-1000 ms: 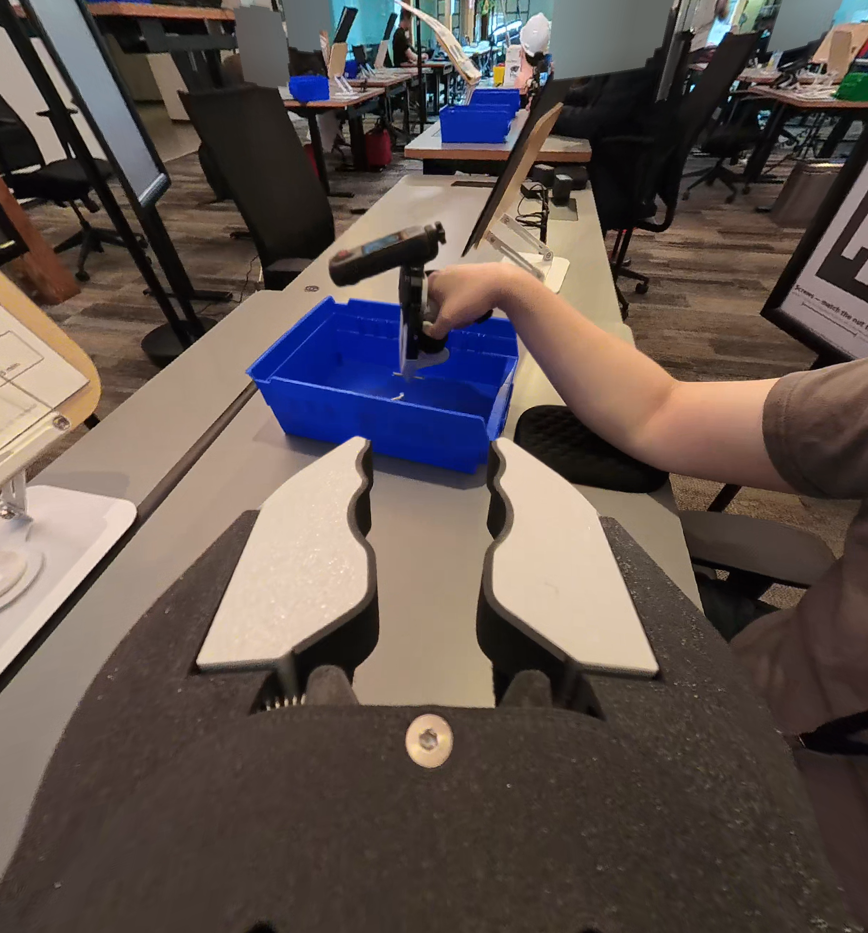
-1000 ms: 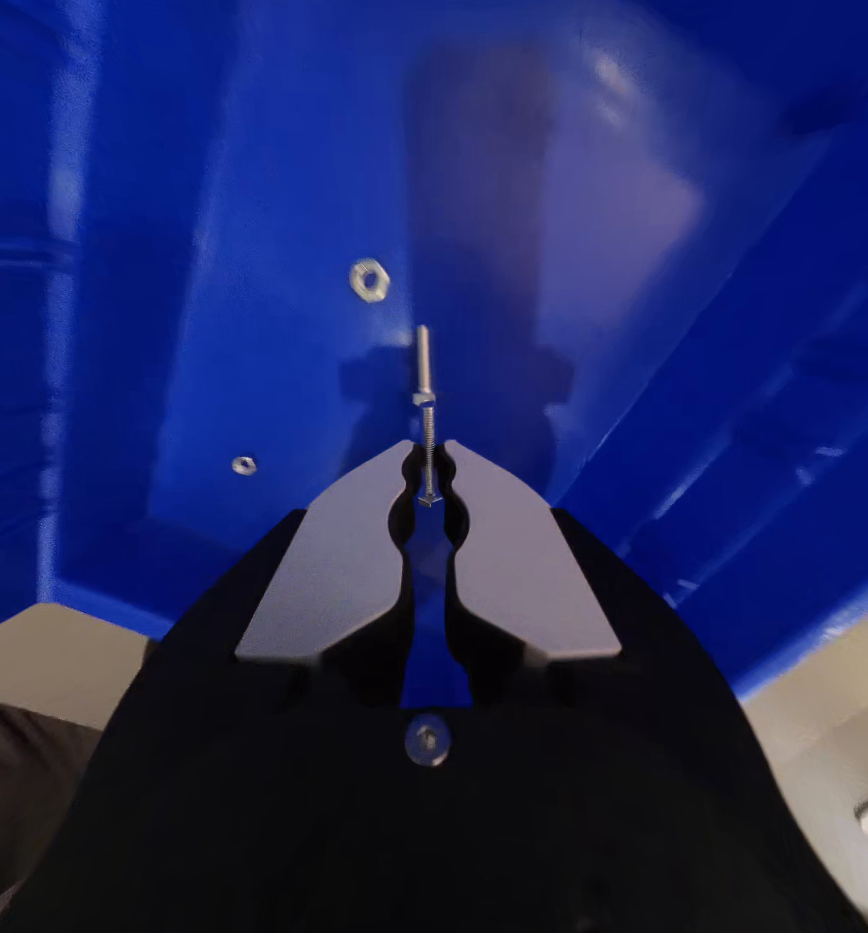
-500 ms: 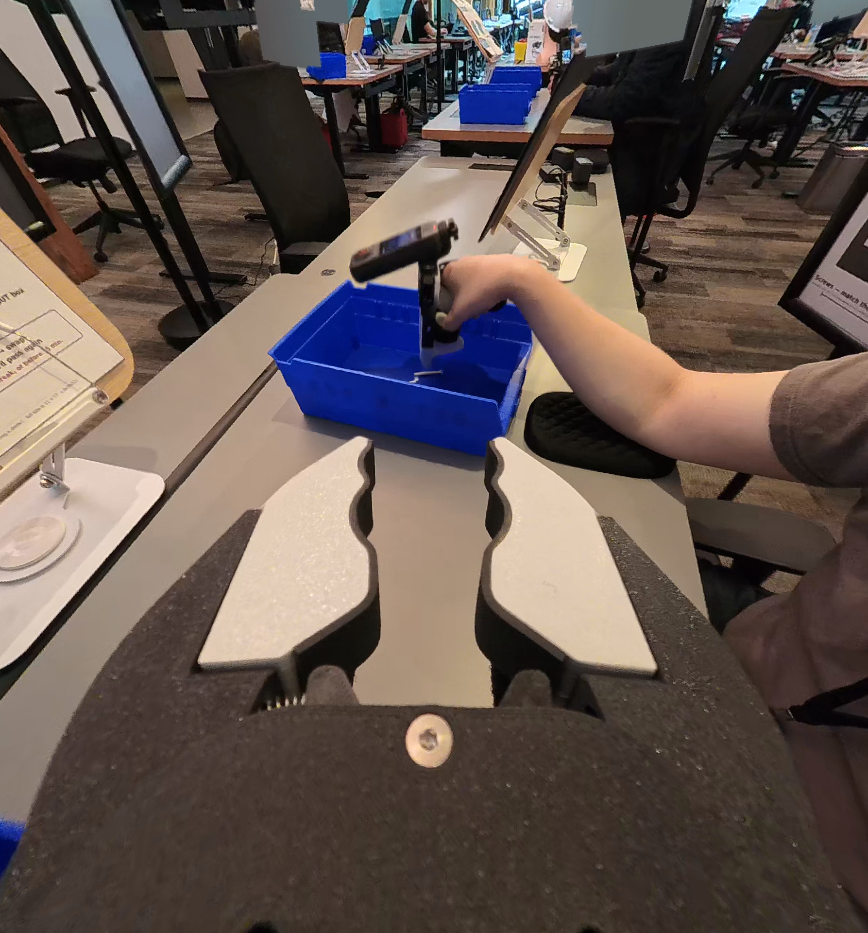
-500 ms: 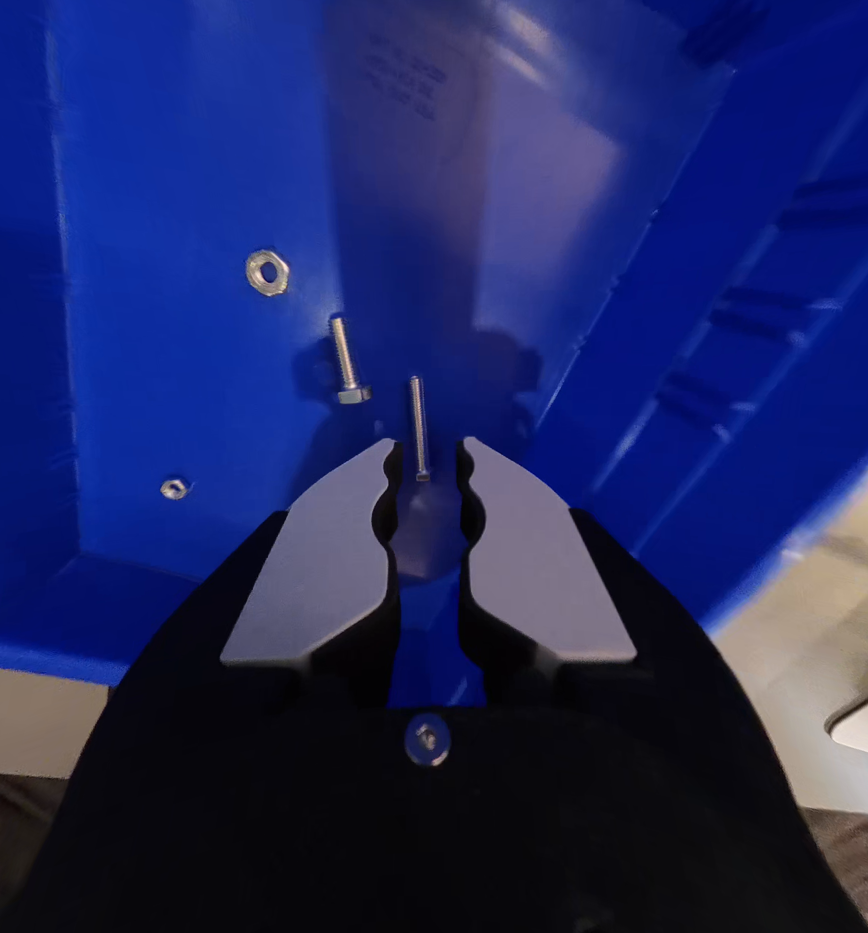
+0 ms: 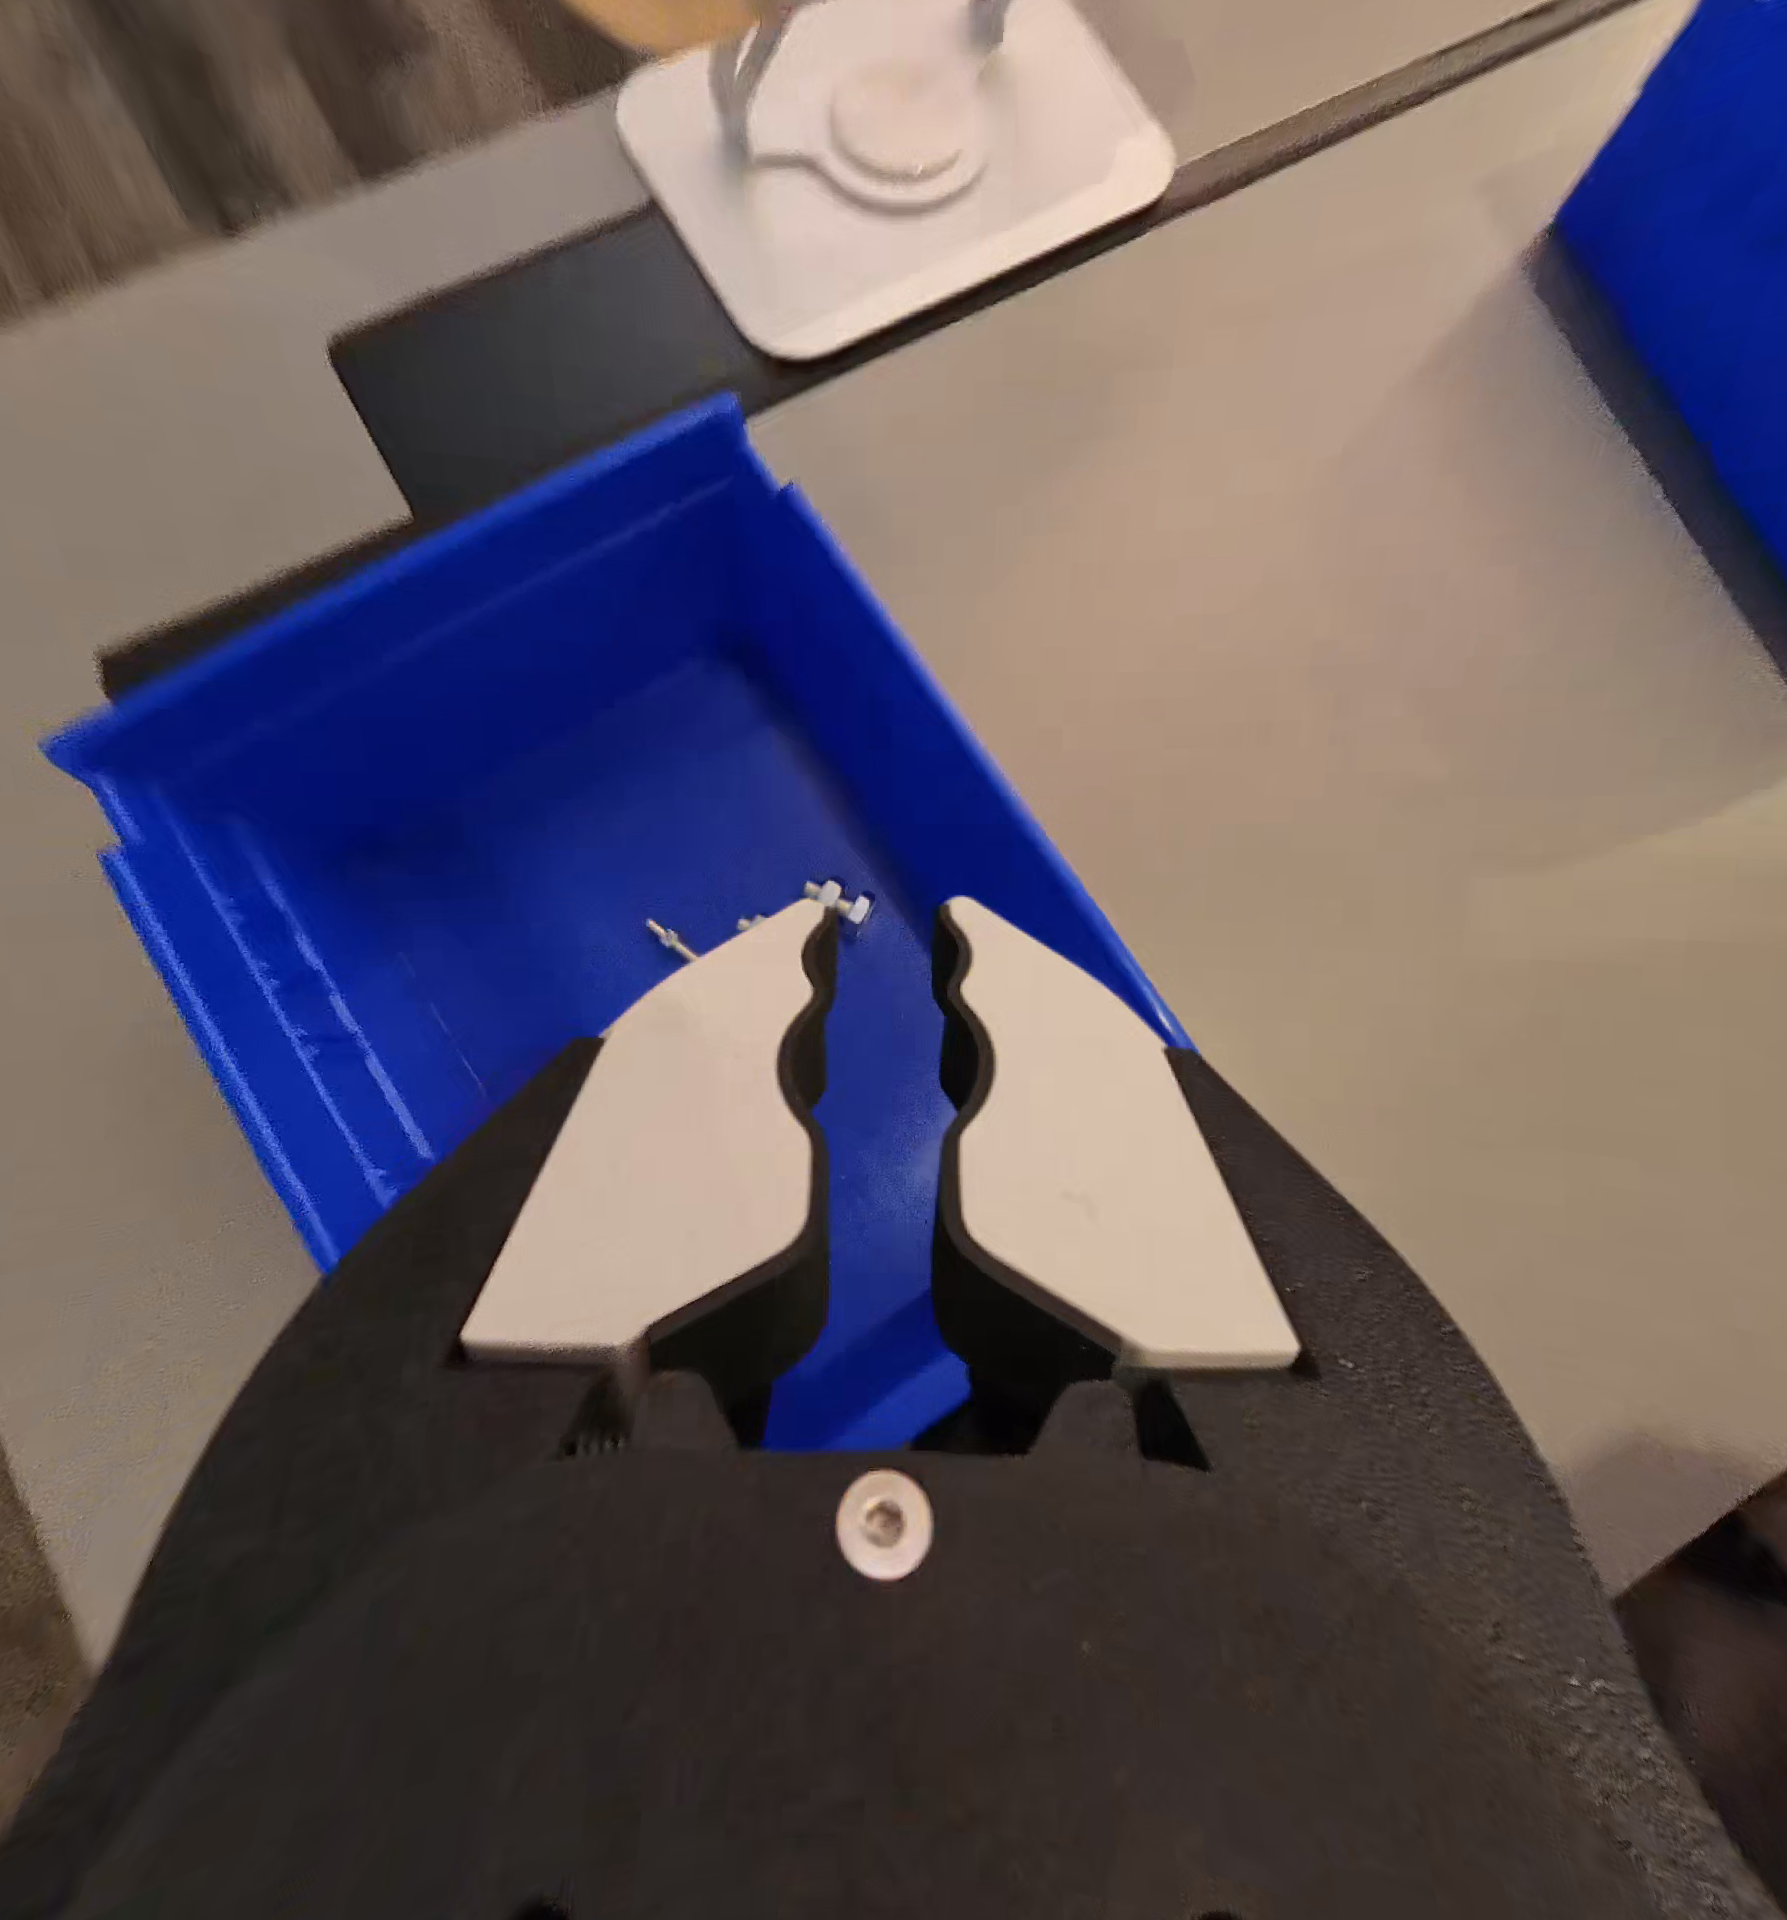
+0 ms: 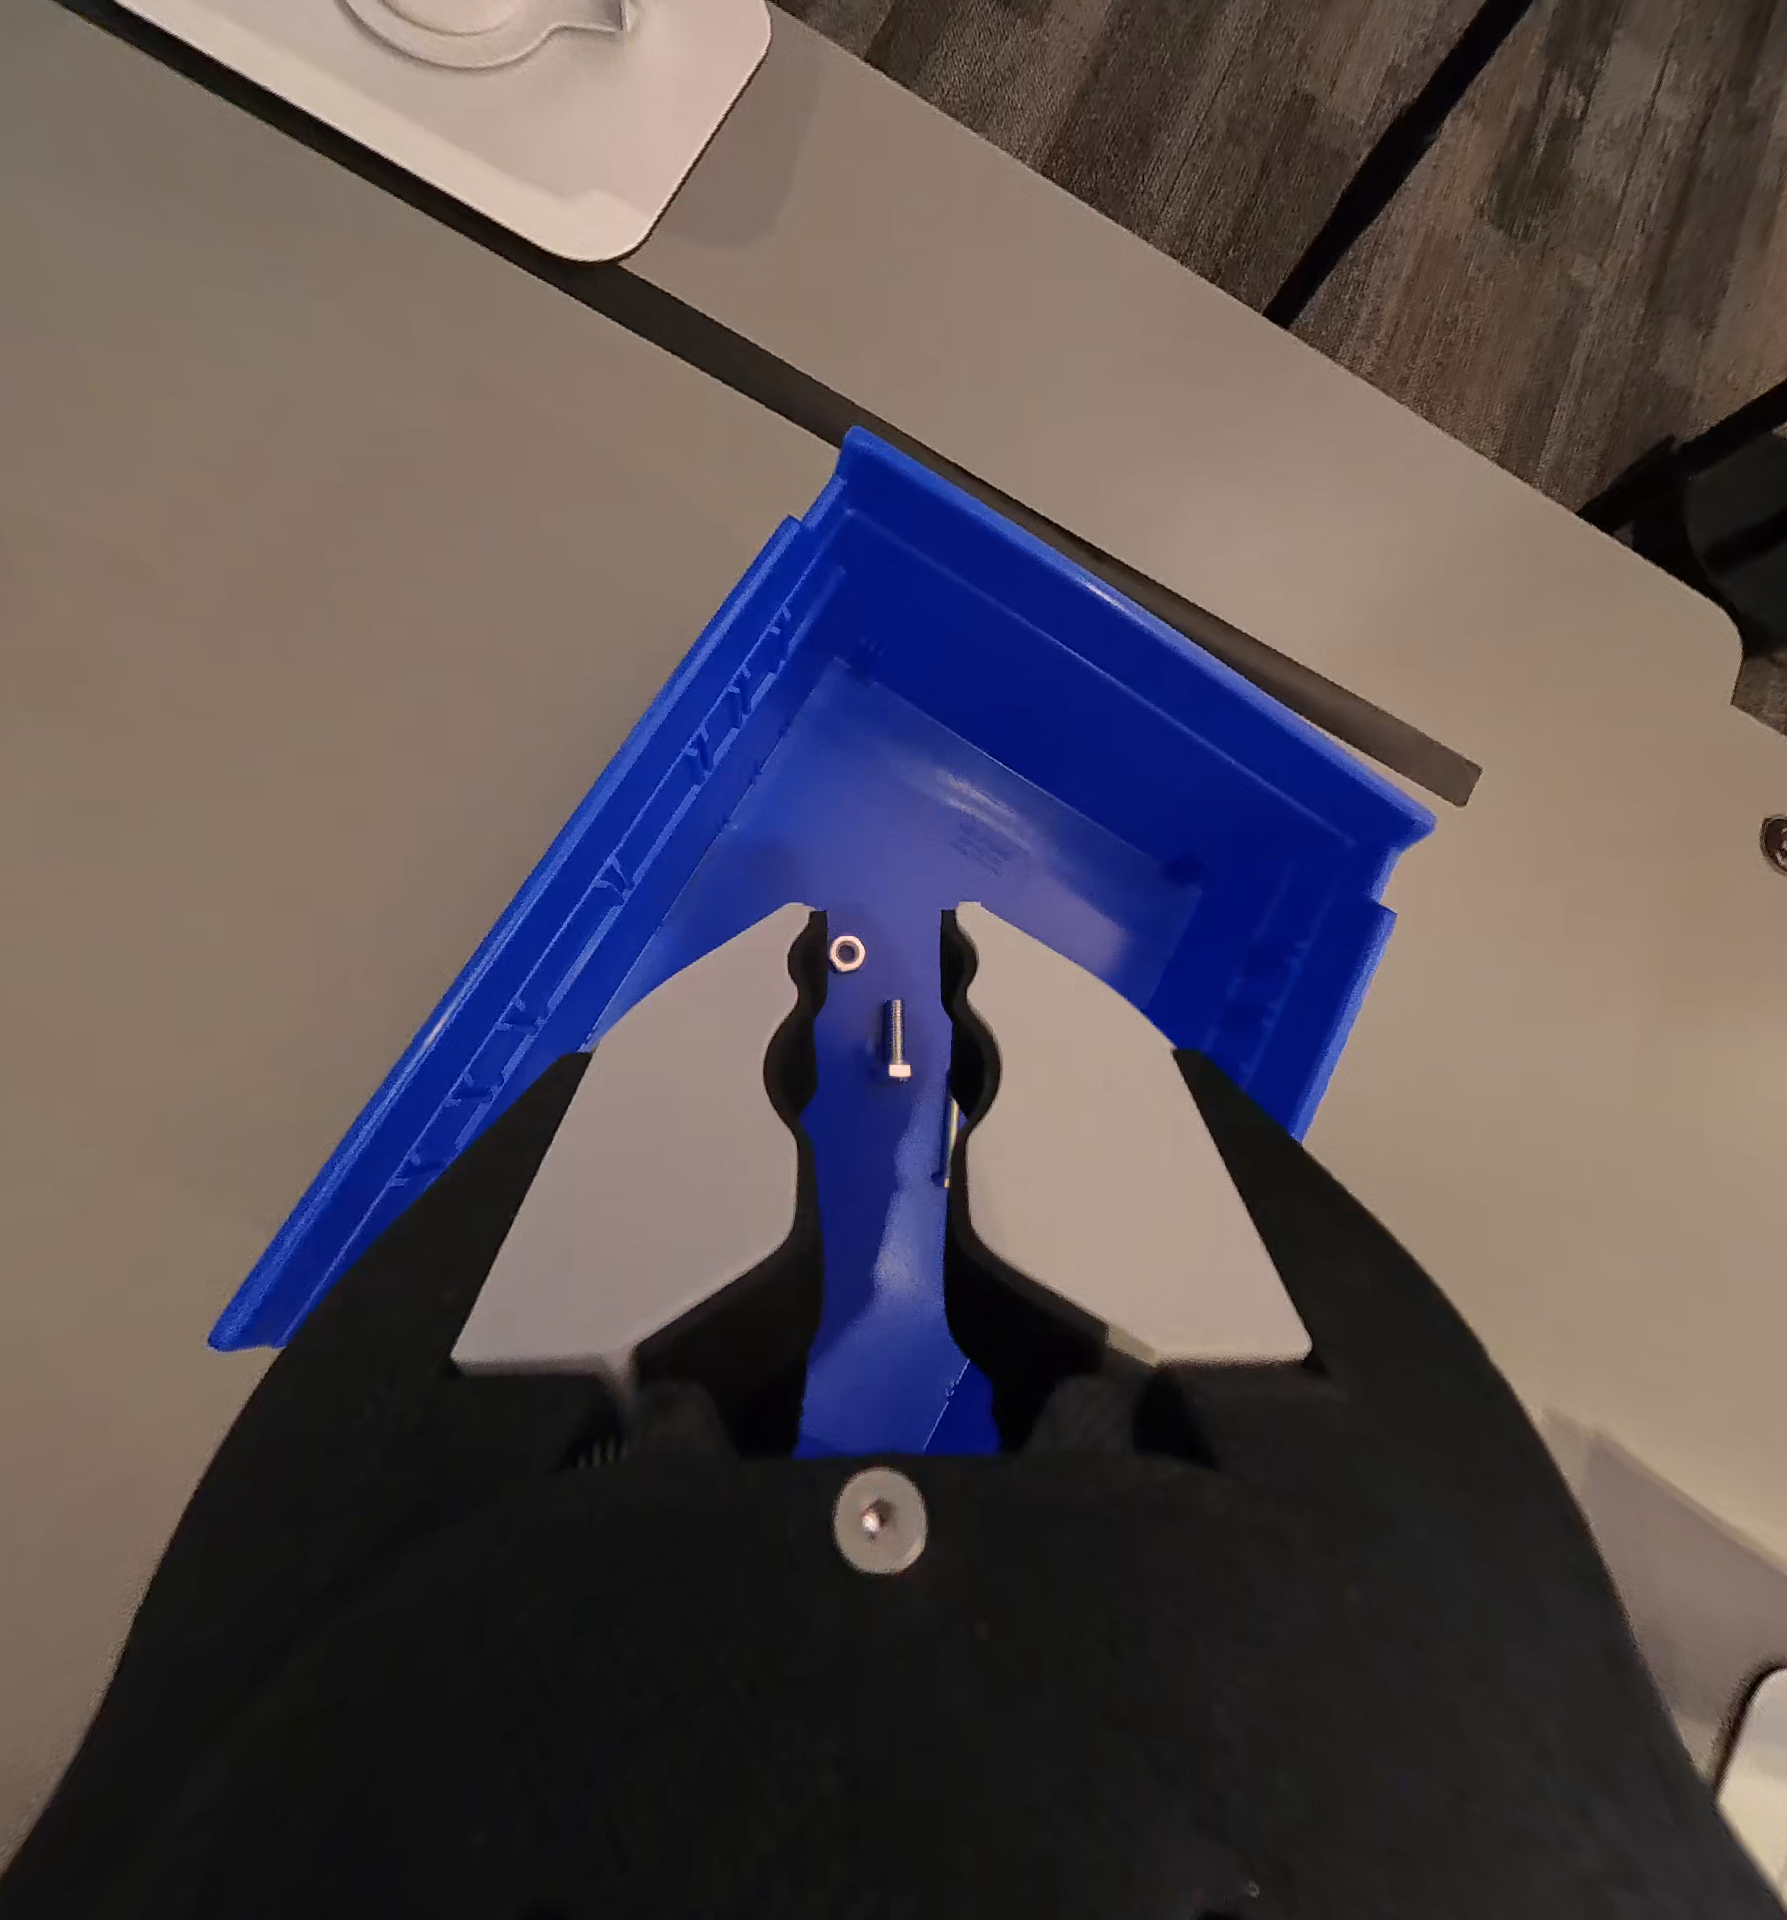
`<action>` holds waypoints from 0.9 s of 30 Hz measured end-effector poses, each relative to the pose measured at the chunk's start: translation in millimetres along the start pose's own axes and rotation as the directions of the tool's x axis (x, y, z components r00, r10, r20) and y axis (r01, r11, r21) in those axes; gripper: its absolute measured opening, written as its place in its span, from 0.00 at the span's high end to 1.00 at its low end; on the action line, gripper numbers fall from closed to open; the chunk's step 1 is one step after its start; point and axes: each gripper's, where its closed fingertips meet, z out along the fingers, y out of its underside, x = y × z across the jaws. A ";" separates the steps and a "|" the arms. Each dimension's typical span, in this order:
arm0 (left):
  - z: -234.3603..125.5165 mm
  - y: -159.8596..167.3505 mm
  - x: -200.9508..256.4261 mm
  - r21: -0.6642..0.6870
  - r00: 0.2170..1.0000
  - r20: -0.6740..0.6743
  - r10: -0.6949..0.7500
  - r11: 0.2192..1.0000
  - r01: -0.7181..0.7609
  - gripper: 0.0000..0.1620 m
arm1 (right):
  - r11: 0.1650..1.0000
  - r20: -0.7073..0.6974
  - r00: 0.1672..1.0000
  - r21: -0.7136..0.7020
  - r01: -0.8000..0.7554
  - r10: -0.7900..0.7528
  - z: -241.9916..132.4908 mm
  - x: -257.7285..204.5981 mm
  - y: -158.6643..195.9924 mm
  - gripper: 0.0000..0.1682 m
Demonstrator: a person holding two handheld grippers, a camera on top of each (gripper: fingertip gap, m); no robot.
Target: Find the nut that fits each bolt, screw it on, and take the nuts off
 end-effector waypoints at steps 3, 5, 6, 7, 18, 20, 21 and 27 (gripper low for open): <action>28.6 15.3 -20.6 -0.084 0.997 0.022 -0.079 0.993 0.081 0.91 | 1.000 -0.001 1.000 -0.015 0.021 -0.021 5.3 -4.1 0.0 0.86; 49.2 31.0 -38.9 -0.171 0.990 0.090 -0.109 0.977 0.123 0.91 | 0.999 0.004 0.999 -0.033 0.034 -0.033 9.6 -6.4 1.7 0.87; 59.2 38.3 -45.0 -0.209 0.987 0.107 -0.117 0.968 0.138 0.91 | 0.998 0.004 0.999 -0.045 0.039 -0.039 11.4 -6.9 3.1 0.87; 68.8 44.6 -48.8 -0.241 0.985 0.113 -0.127 0.959 0.152 0.92 | 0.998 0.000 0.999 -0.054 0.046 -0.046 12.9 -6.7 4.1 0.87; 120.4 90.2 -73.5 -0.425 0.964 0.194 -0.181 0.871 0.248 0.89 | 0.994 0.017 0.997 -0.075 0.074 -0.073 19.1 -12.8 3.5 0.87; 125.0 93.3 -74.7 -0.432 0.963 0.193 -0.186 0.865 0.254 0.89 | 0.994 0.022 0.997 -0.079 0.079 -0.077 20.5 -14.3 3.3 0.87; 127.3 95.5 -74.7 -0.440 0.963 0.189 -0.192 0.861 0.258 0.89 | 0.993 0.024 0.997 -0.082 0.081 -0.079 21.3 -15.1 3.4 0.87; 128.8 103.3 -79.3 -0.470 0.960 0.210 -0.186 0.841 0.266 0.95 | 0.989 0.025 0.994 -0.102 0.106 -0.104 24.8 -19.3 4.5 0.87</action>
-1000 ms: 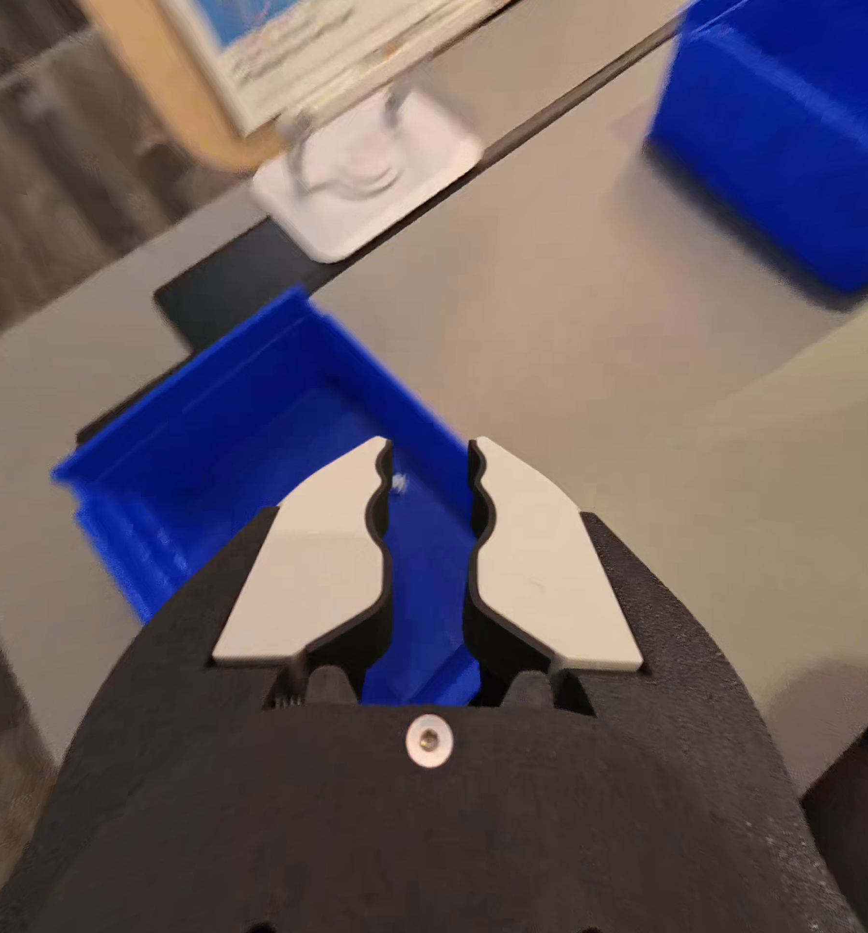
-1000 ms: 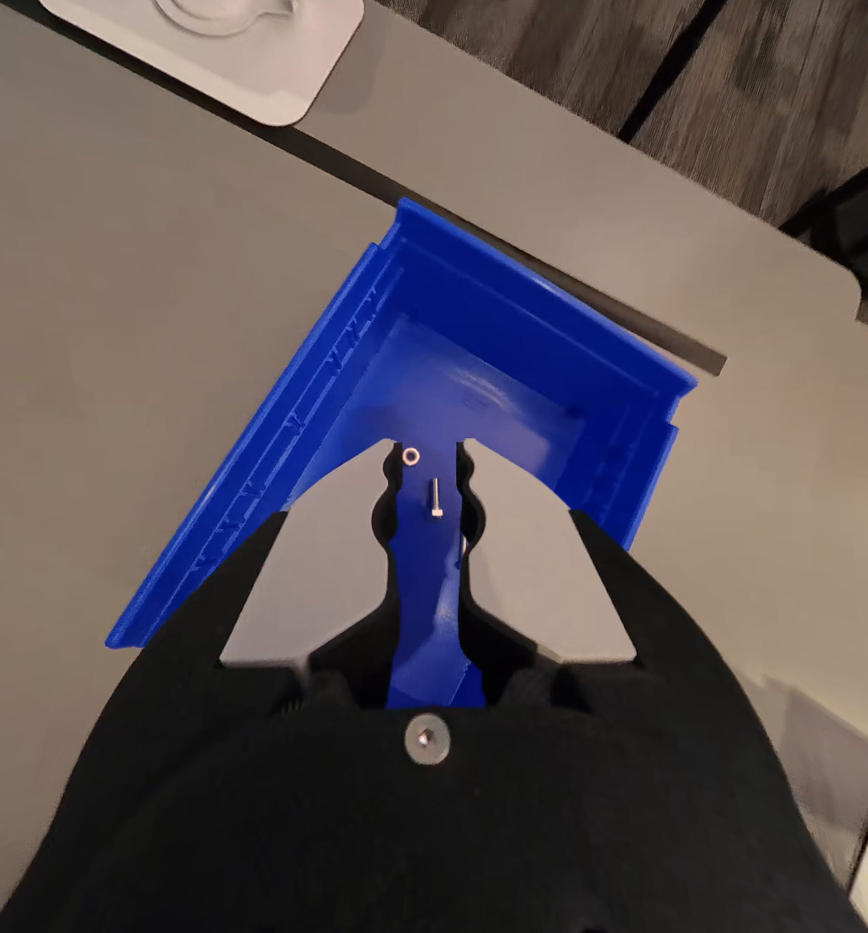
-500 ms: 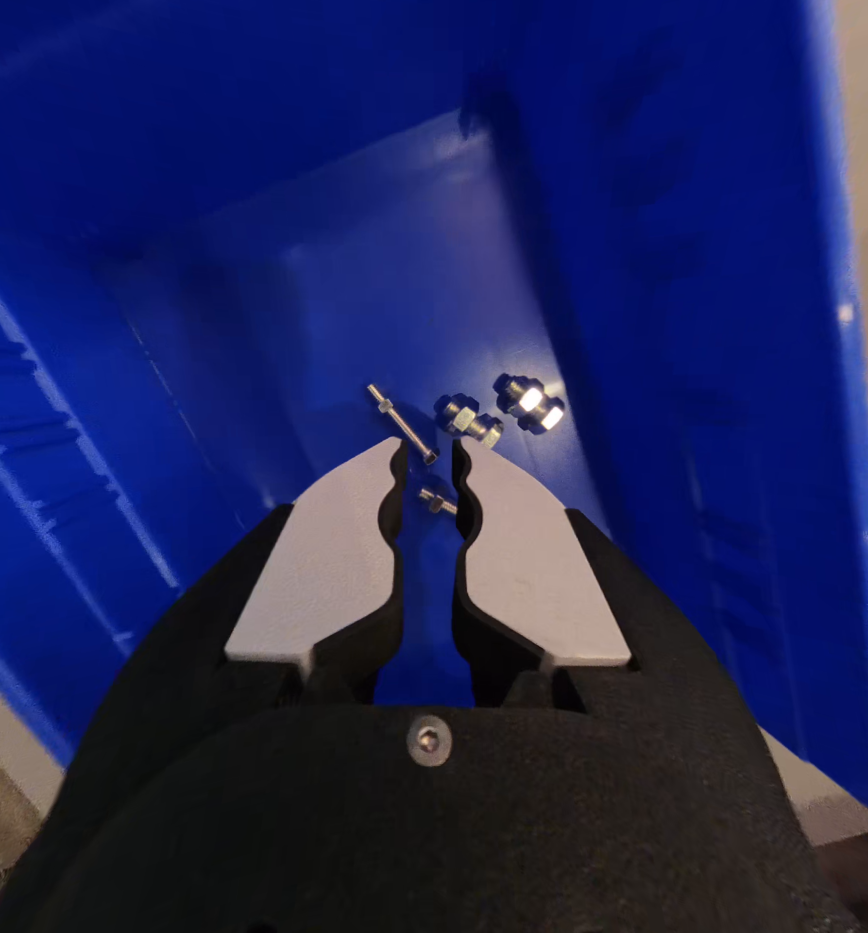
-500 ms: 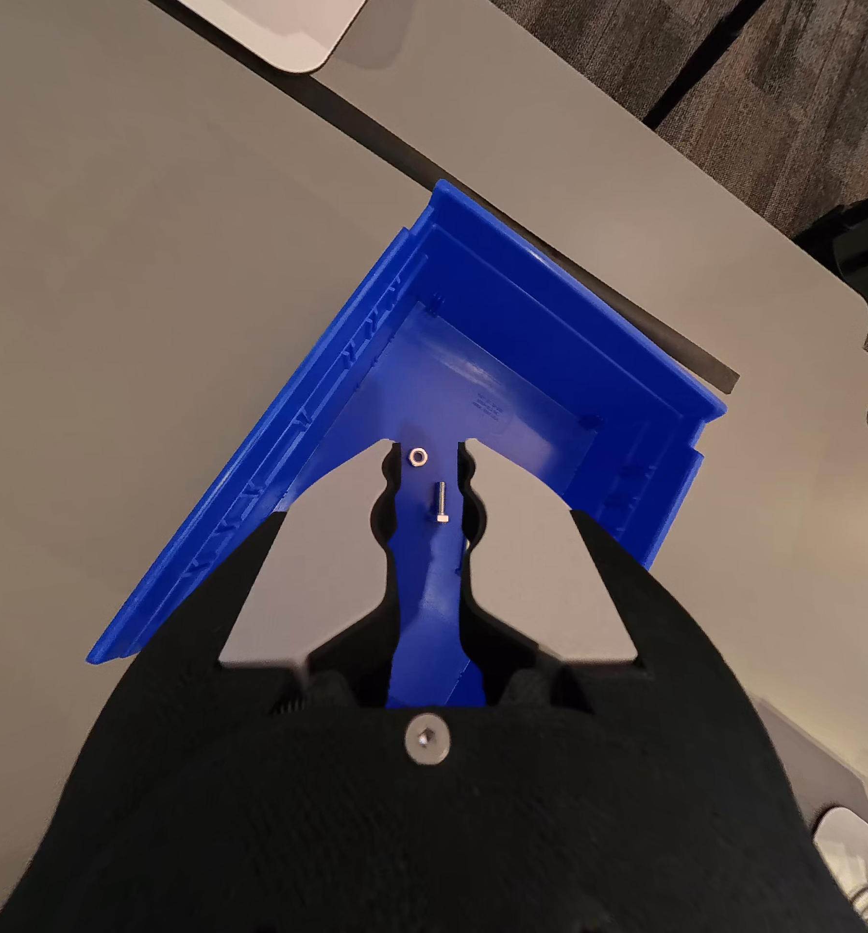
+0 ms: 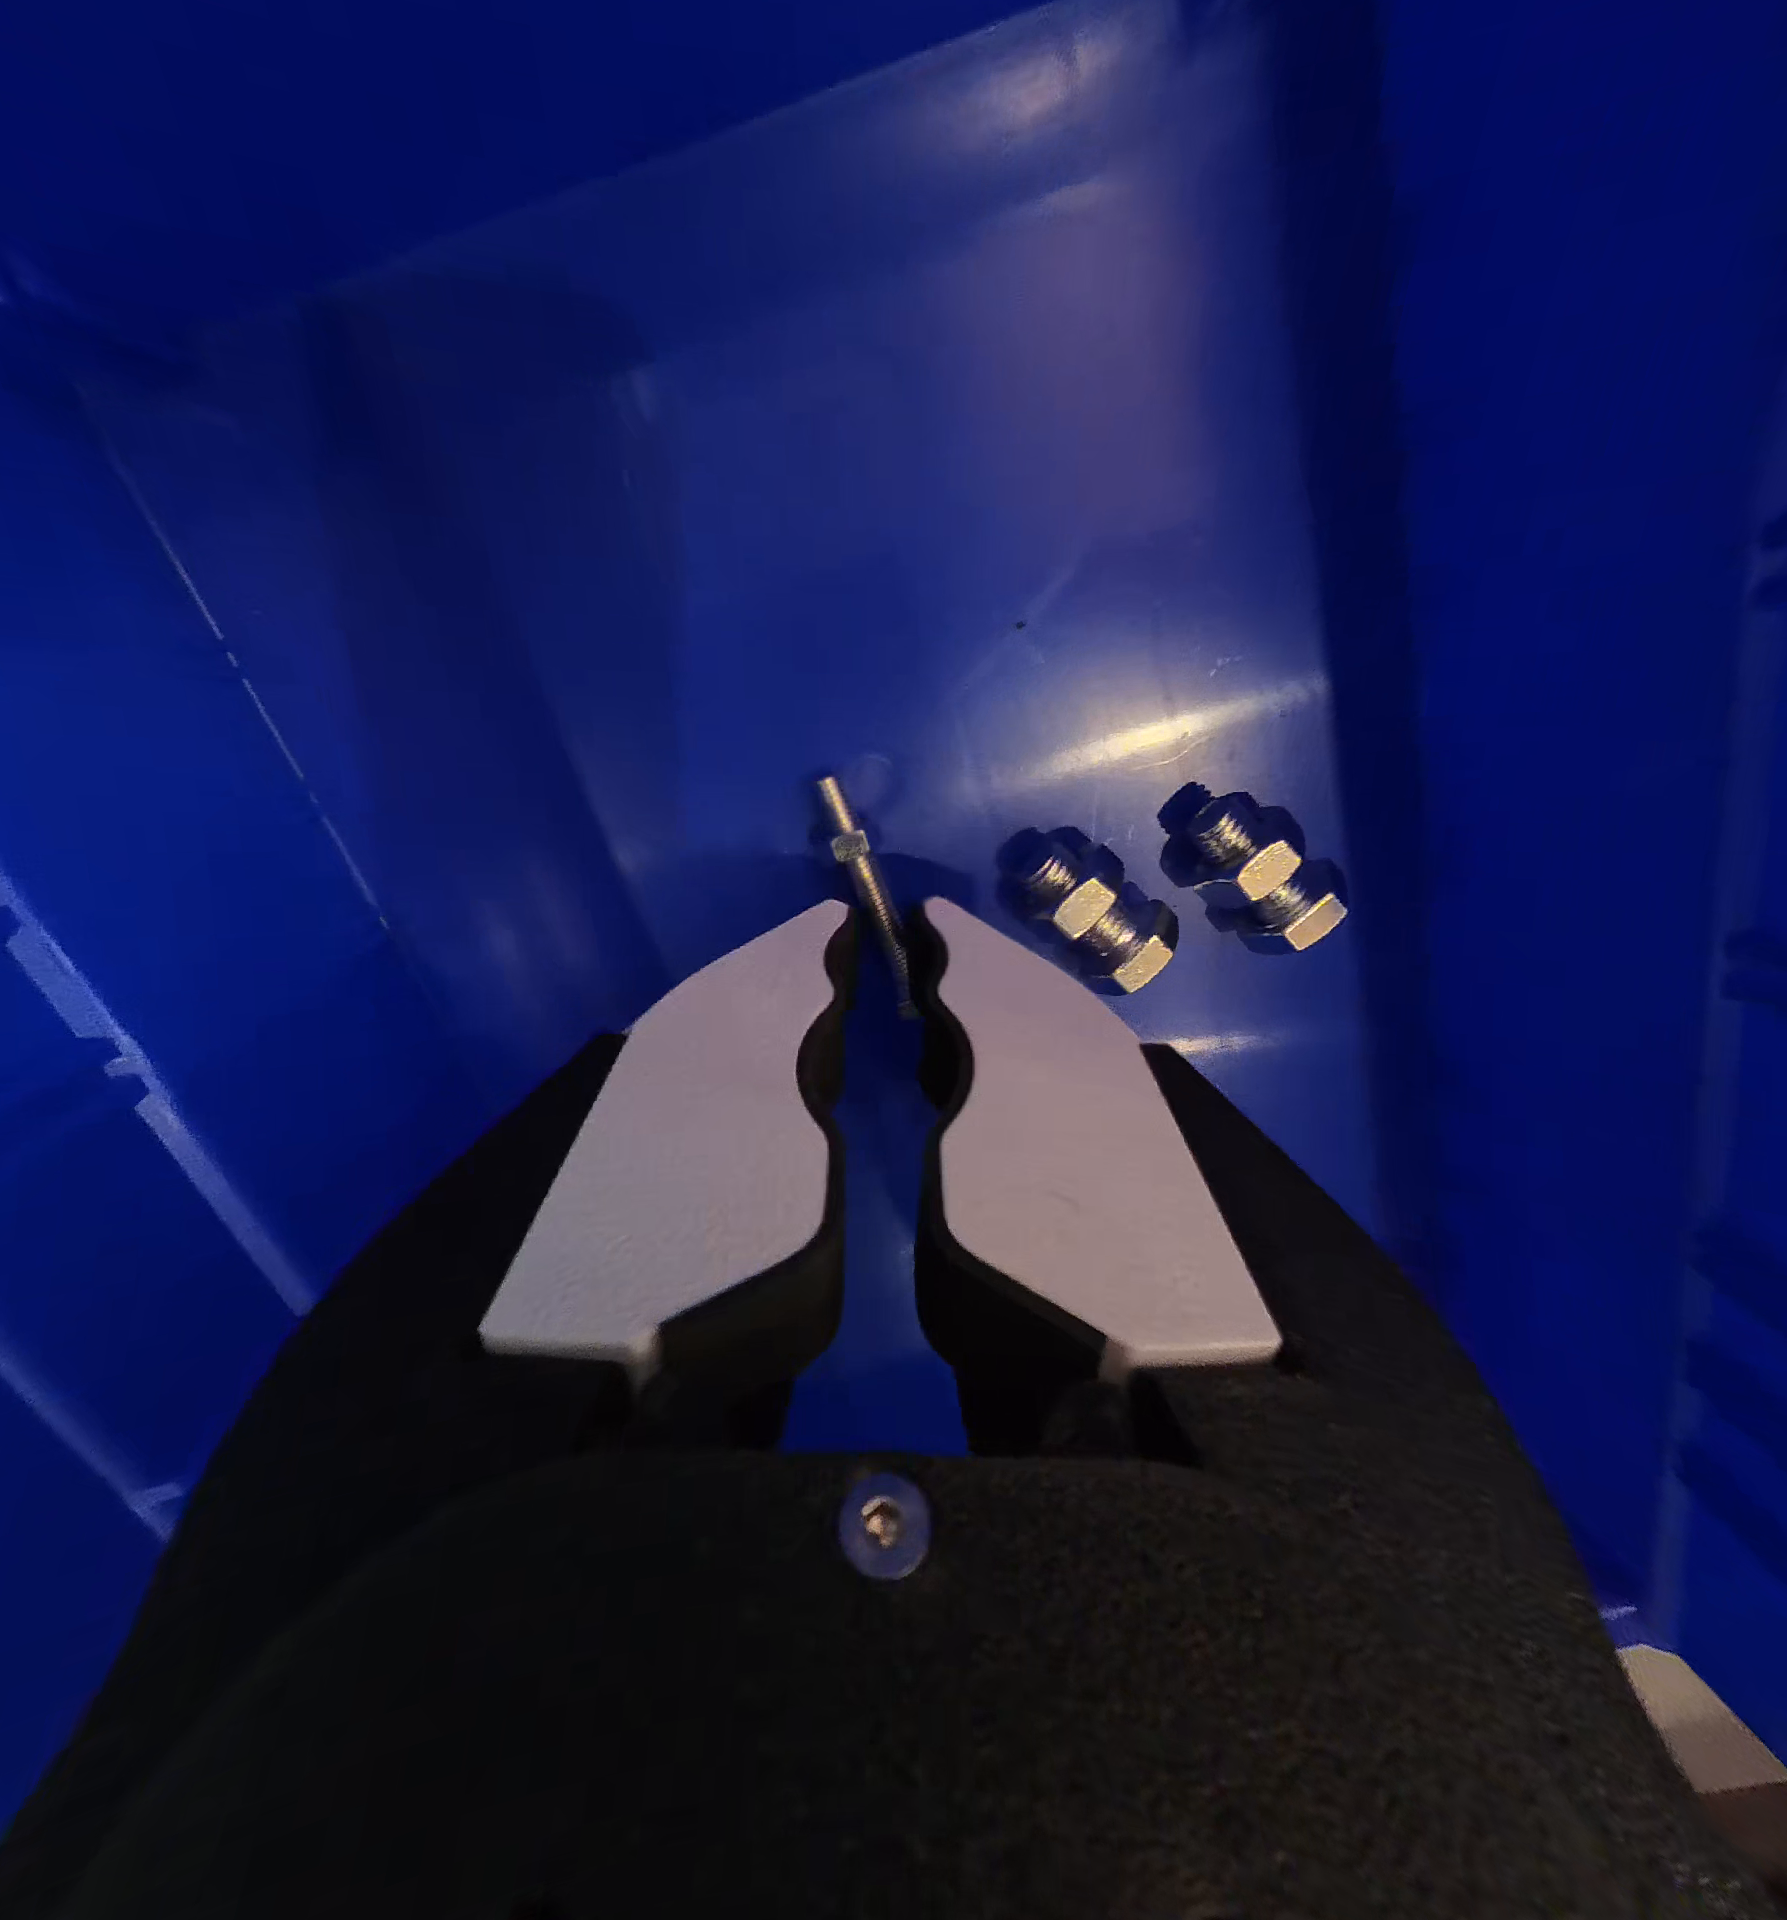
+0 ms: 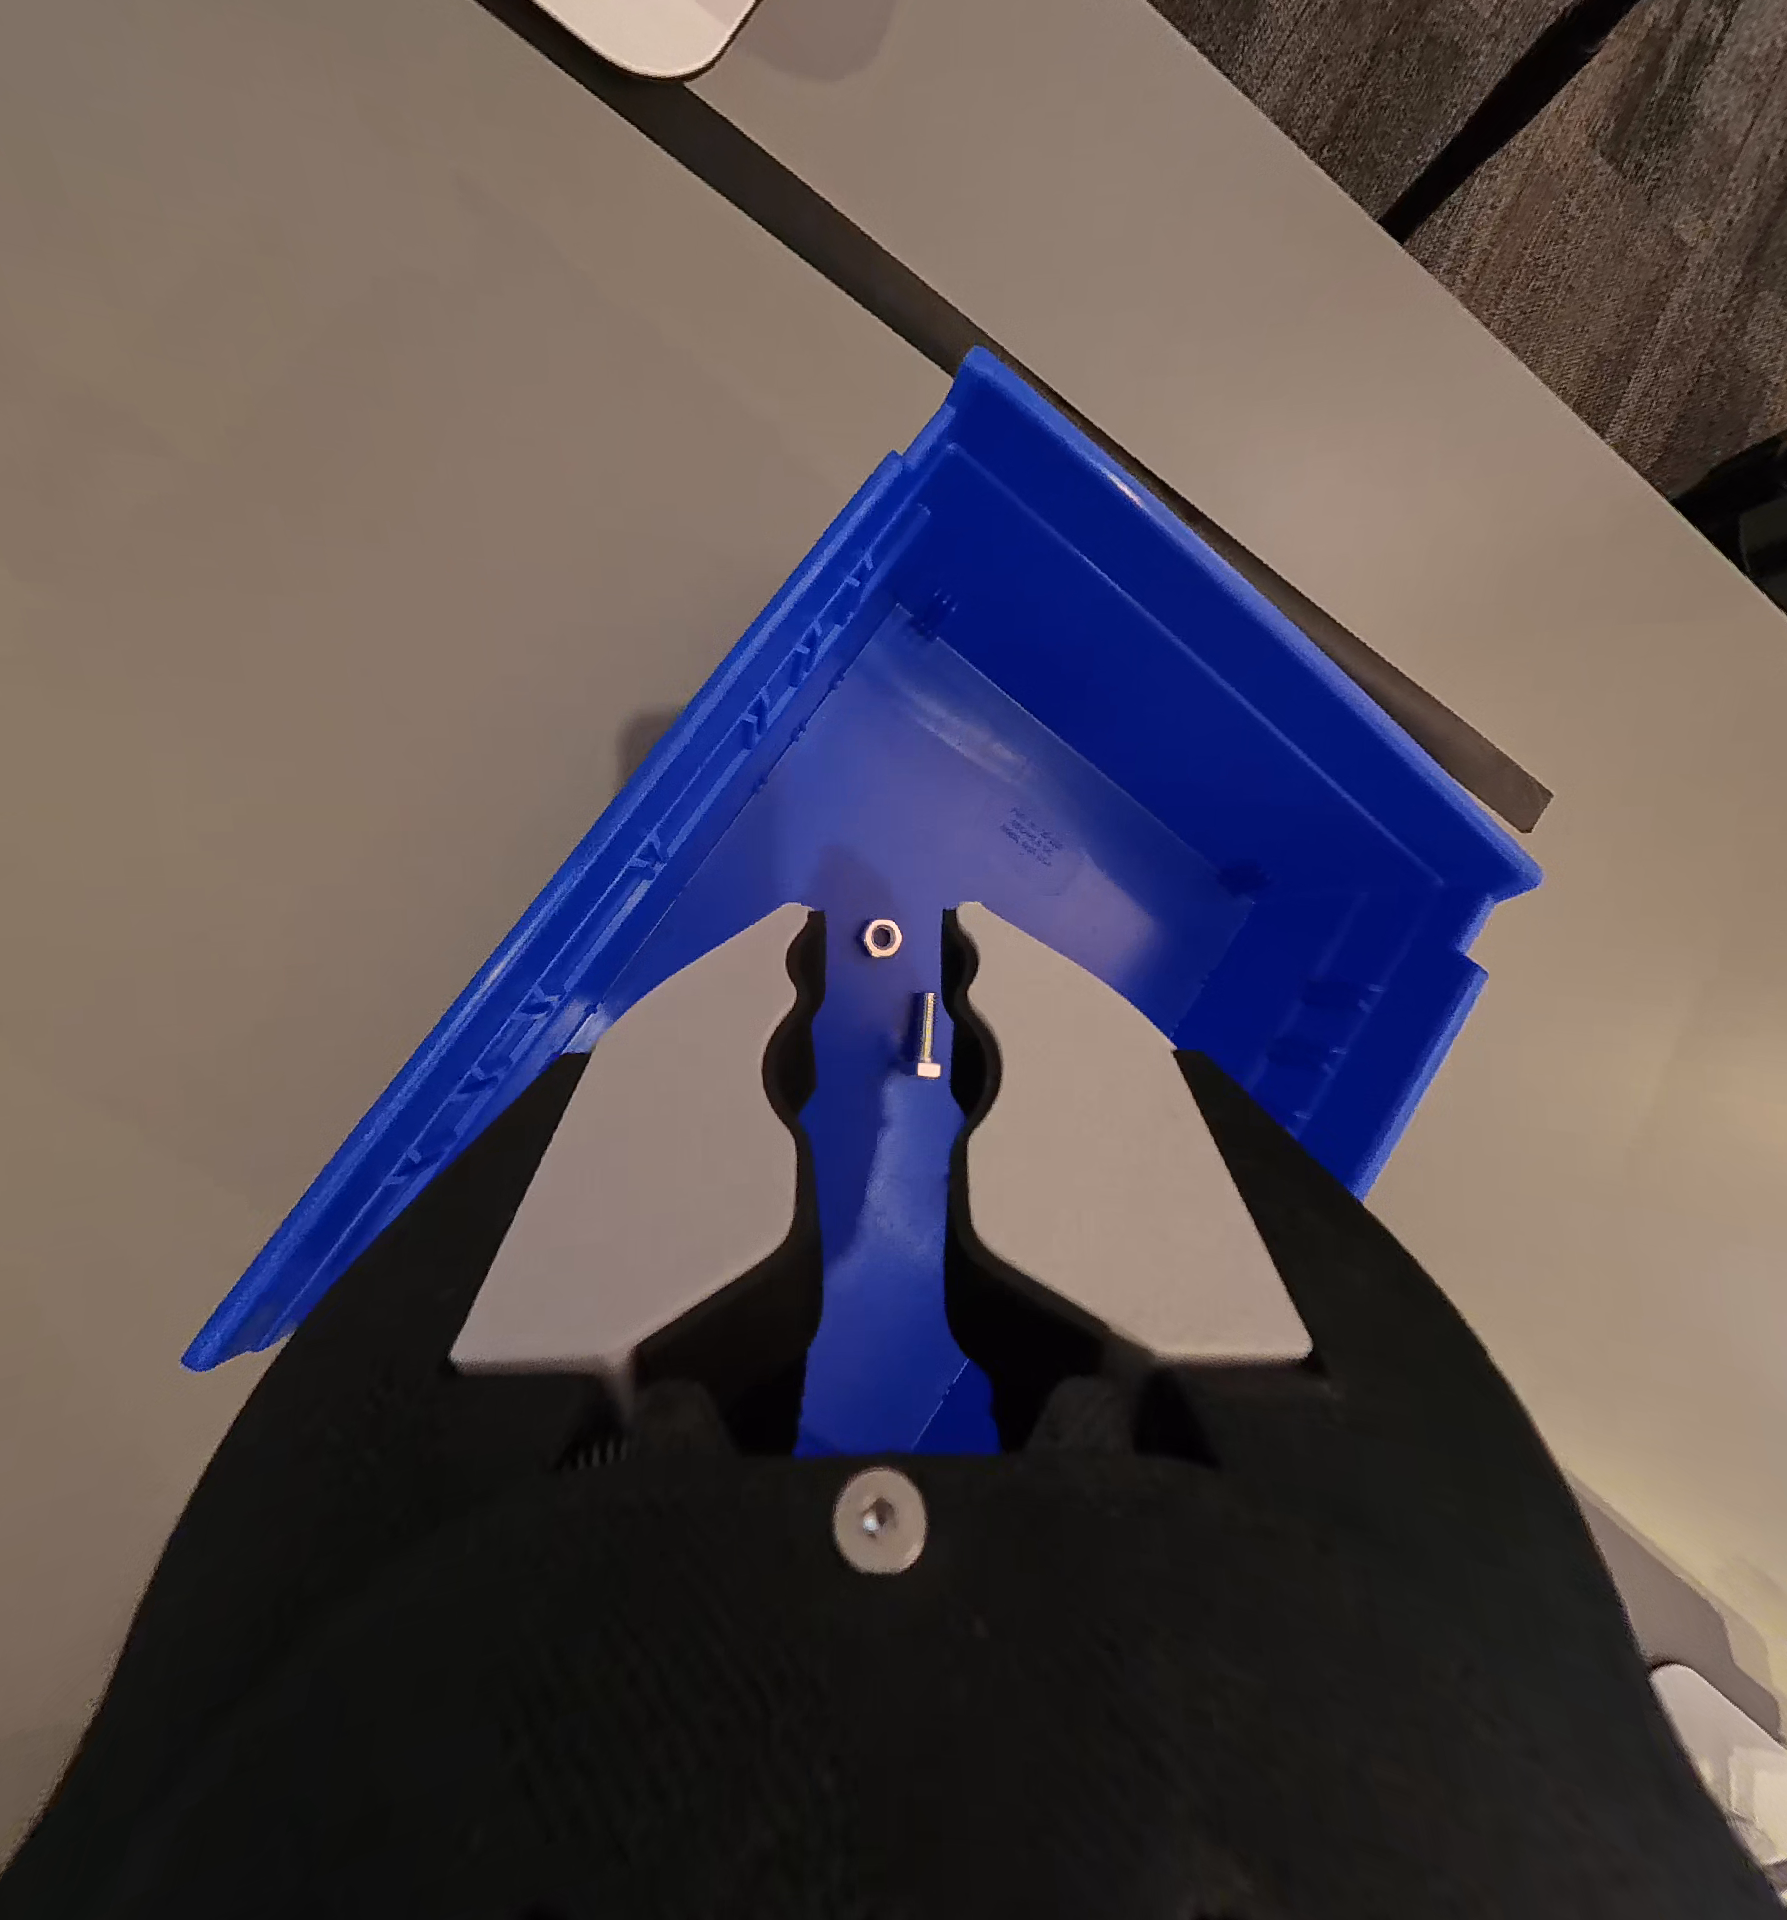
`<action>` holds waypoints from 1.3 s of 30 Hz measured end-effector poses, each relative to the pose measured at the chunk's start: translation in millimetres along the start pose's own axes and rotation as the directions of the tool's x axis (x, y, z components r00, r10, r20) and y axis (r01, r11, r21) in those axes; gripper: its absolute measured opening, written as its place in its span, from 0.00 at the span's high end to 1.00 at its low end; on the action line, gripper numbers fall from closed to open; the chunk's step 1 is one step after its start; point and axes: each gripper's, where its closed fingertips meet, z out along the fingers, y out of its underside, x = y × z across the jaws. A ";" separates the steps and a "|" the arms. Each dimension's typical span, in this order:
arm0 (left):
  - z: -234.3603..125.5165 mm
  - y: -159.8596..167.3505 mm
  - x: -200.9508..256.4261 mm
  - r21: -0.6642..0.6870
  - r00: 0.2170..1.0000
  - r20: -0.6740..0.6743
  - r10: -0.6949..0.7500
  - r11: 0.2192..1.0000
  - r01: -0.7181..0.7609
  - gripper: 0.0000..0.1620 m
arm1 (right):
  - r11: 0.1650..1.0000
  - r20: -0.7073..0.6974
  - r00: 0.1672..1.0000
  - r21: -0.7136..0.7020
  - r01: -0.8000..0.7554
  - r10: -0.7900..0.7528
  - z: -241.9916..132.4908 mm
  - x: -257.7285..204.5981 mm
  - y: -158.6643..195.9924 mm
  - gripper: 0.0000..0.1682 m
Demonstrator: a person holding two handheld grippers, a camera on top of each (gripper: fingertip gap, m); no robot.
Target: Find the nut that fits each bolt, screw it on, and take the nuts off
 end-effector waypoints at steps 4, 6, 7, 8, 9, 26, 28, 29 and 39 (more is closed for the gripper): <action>-0.4 1.5 -0.6 -0.009 1.000 -0.016 -0.003 1.000 0.003 0.96 | 1.000 0.000 1.000 -0.006 0.013 -0.013 3.1 -2.5 -1.6 0.86; -0.5 1.7 -0.7 -0.010 1.000 -0.022 0.018 1.000 -0.018 0.97 | 1.000 -0.002 1.000 -0.015 0.016 -0.016 5.1 -2.6 -1.0 0.87; -0.8 2.5 -1.0 -0.012 0.999 -0.025 0.021 1.000 -0.021 0.97 | 1.000 -0.002 1.000 -0.018 0.017 -0.017 5.9 -2.7 -0.6 0.87; -1.4 4.2 -2.3 -0.021 1.000 -0.025 0.019 1.000 -0.020 0.97 | 1.000 -0.003 1.000 -0.019 0.016 -0.016 6.3 -2.3 -0.4 0.87; -2.8 5.5 -4.2 -0.024 1.000 -0.021 0.017 1.000 -0.018 0.97 | 1.000 -0.006 1.000 -0.018 0.013 -0.013 6.2 -1.9 -0.6 0.87; -254.8 -50.8 216.5 0.927 0.631 -0.312 0.710 0.374 0.039 0.97 | 0.803 -0.164 0.986 0.586 0.110 -0.015 -86.2 -39.4 -102.9 0.88; -263.2 -37.0 259.1 0.936 0.512 -0.330 0.793 0.346 0.068 0.97 | 0.659 0.023 0.993 0.750 0.061 -0.117 -113.3 -91.6 -125.4 0.88; -262.8 -30.6 275.2 0.932 0.468 -0.344 0.814 0.355 0.068 0.97 | 0.586 0.158 0.964 0.811 -0.005 -0.212 -128.1 -123.6 -132.1 0.88; -262.4 -2.4 331.4 0.953 0.354 -0.297 0.887 0.299 0.049 0.97 | 0.461 0.577 0.629 0.810 -0.363 -0.521 -167.9 -225.0 -134.5 0.88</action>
